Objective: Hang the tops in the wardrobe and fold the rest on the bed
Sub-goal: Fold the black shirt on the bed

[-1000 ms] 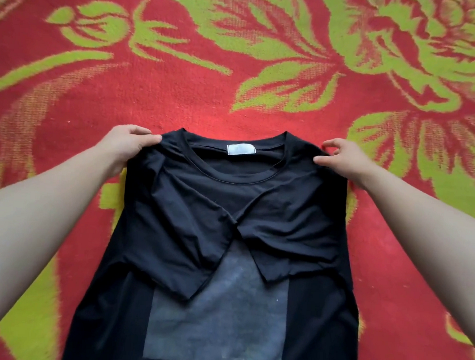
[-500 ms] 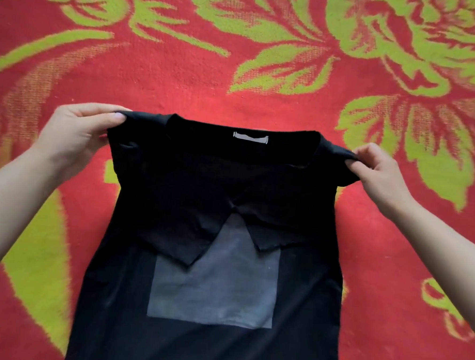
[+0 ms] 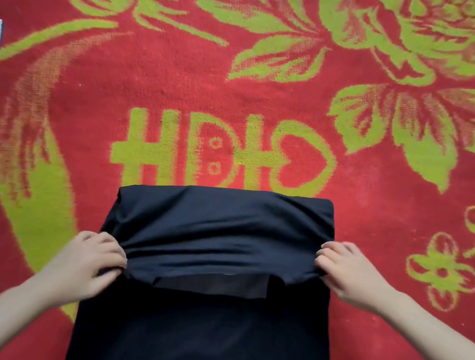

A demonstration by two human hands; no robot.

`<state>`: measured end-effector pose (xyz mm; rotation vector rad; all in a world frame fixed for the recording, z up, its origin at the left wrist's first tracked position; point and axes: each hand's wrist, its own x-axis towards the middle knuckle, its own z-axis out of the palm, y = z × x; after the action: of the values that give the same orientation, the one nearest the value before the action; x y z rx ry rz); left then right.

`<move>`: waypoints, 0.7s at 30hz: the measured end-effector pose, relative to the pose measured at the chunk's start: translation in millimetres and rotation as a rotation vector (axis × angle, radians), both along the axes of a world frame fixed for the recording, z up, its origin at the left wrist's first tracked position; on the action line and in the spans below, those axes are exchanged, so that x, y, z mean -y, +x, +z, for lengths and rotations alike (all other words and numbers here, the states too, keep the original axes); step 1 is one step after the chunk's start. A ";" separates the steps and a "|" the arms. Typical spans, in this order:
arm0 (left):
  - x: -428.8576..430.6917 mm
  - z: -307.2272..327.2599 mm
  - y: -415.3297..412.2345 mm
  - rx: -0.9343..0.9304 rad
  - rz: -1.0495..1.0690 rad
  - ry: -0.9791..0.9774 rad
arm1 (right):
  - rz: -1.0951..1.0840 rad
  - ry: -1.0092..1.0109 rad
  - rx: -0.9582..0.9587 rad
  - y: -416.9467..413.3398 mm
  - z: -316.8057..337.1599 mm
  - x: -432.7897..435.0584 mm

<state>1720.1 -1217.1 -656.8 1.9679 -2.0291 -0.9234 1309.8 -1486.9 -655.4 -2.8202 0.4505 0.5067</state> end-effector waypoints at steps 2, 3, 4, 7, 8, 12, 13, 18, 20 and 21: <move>-10.7 -18.2 -10.4 0.262 -0.127 -0.003 | 0.007 -0.057 -0.137 5.3 -12.8 -16.0; -10.6 -23.2 -14.3 0.318 -0.132 -0.014 | -0.037 -0.085 -0.135 12.9 -18.0 -19.2; -6.4 -22.4 -18.0 0.362 -0.112 -0.050 | -0.097 -0.120 -0.099 23.3 -19.0 -18.9; 26.2 -13.3 -16.8 0.467 0.113 -0.209 | -0.308 -0.273 0.058 59.5 -13.6 0.0; 38.7 -12.2 -12.7 0.505 0.227 -0.233 | -0.352 -0.294 0.052 69.6 -10.1 7.0; 81.9 -19.6 7.5 0.536 0.397 0.112 | -0.495 -0.133 -0.281 86.5 -12.3 31.4; 87.4 -24.2 13.6 0.517 0.397 0.277 | -0.537 -0.076 -0.375 86.6 -14.4 37.6; 102.4 -22.8 56.5 0.054 0.537 0.291 | -0.924 0.159 -0.100 77.9 -5.9 79.1; 109.9 -7.9 70.1 -0.110 0.610 0.266 | -1.006 0.297 0.013 75.8 3.4 93.2; 111.7 -3.0 73.4 -0.163 0.639 0.270 | -1.024 0.356 0.014 75.7 7.2 95.9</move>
<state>1793.5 -1328.8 -659.8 2.3577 -1.1064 -1.1713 1385.5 -1582.8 -648.2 -1.8955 1.4804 0.2833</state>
